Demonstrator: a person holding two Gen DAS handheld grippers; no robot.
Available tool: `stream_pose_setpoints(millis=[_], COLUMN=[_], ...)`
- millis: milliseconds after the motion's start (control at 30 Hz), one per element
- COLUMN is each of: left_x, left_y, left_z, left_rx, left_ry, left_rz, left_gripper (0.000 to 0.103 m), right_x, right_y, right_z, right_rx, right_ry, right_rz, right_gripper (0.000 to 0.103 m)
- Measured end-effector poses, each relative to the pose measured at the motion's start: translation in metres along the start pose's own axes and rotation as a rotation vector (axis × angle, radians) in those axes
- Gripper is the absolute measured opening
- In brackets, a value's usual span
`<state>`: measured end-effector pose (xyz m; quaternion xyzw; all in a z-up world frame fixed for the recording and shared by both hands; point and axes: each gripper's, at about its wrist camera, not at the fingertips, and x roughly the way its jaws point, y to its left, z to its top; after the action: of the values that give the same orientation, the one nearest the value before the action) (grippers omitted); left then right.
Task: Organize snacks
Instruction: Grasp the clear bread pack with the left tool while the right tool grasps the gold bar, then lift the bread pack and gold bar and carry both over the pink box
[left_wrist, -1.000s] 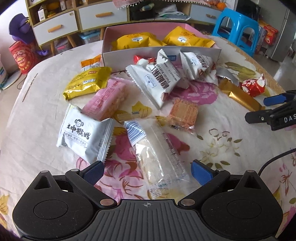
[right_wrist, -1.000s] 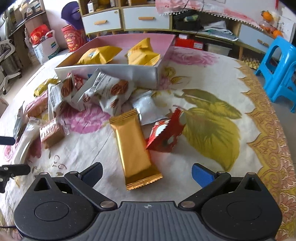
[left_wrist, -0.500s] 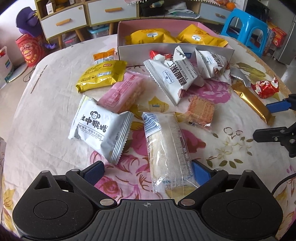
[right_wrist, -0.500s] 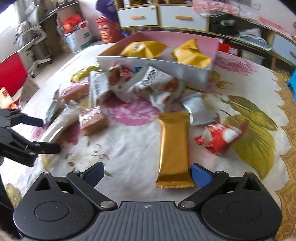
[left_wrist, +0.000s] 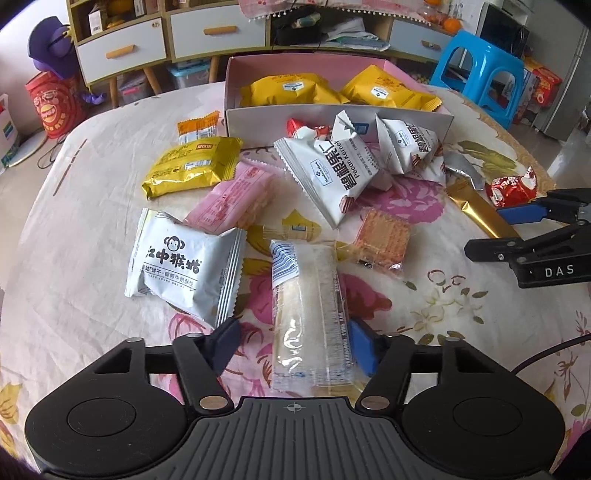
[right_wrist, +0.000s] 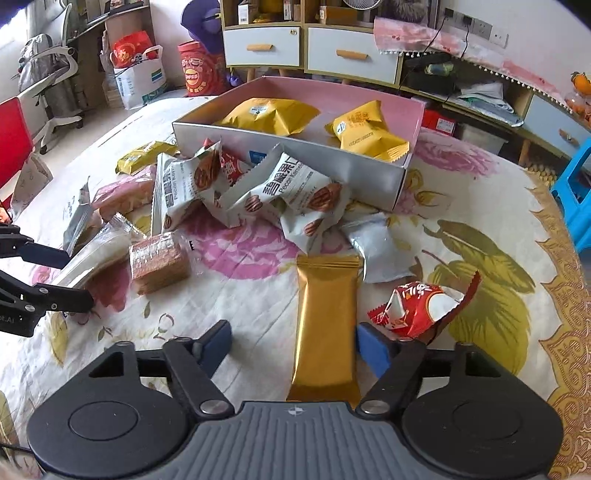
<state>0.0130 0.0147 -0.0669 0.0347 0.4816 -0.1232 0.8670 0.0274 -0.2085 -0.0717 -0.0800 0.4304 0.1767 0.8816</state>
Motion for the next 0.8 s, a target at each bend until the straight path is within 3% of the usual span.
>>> stream_pose_setpoints(millis=[200, 433, 800], left_x=[-0.002, -0.003, -0.017], left_y=[-0.001, -0.002, 0.009], left_z=[0.000, 0.000, 0.008], left_rx=[0.001, 0.005, -0.057], left_ry=[-0.007, -0.015, -0.074], left_rz=[-0.007, -0.006, -0.020], left_gripper=[0.044, 0.034, 0.019], right_x=[-0.003, -0.005, -0.015], right_y=[-0.001, 0.001, 0.004], right_z=[-0.001, 0.000, 0.004], right_rx=[0.001, -0.009, -0.021], right_ry=[-0.014, -0.018, -0.048], right_rz=[0.000, 0.009, 0.014], right_gripper=[0.045, 0.023, 0.021])
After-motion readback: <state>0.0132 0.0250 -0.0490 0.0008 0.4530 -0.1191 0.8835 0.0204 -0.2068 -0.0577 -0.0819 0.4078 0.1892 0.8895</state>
